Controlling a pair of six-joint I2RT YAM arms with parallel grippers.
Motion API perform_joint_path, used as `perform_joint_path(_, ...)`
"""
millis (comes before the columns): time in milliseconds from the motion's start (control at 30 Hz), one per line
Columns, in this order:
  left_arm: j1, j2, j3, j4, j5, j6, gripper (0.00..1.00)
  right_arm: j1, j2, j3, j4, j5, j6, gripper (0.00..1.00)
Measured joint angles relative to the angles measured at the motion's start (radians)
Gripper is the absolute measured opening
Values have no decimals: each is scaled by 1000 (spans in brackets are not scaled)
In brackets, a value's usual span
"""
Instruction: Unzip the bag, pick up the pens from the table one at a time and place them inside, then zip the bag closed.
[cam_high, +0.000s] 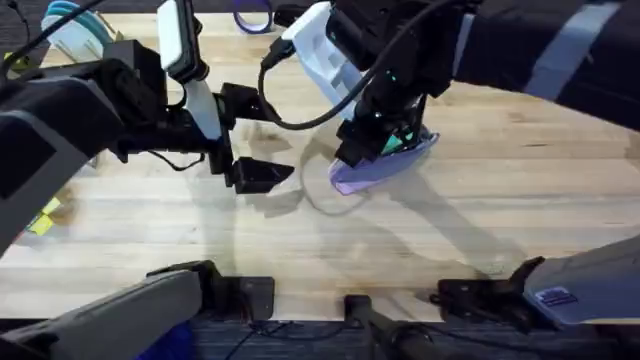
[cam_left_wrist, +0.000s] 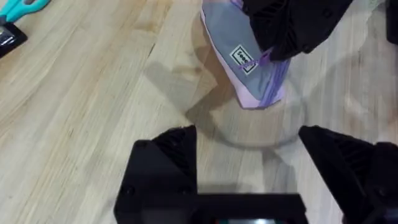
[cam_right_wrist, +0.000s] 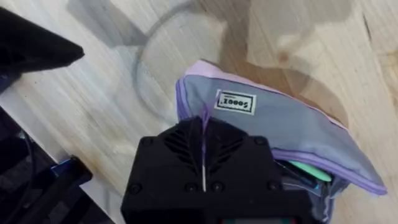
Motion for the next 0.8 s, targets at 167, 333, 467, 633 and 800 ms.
perform_joint_path(167, 0, 0, 0, 0, 0, 0, 993, 0, 0, 0, 0, 0, 0, 33)
perform_joint_path(333, 0, 0, 0, 0, 0, 0, 993, 0, 0, 0, 0, 0, 1, 33)
perform_joint_path(467, 0, 0, 0, 0, 0, 0, 993, 0, -1, 5, 2, 0, 8, 33)
perform_joint_path(633, 0, 0, 0, 0, 0, 0, 993, 0, -36, 8, 2, 0, 8, 33)
perform_joint_path(800, 0, 0, 0, 0, 0, 0, 993, 0, -115, 8, -3, 3, 8, 32)
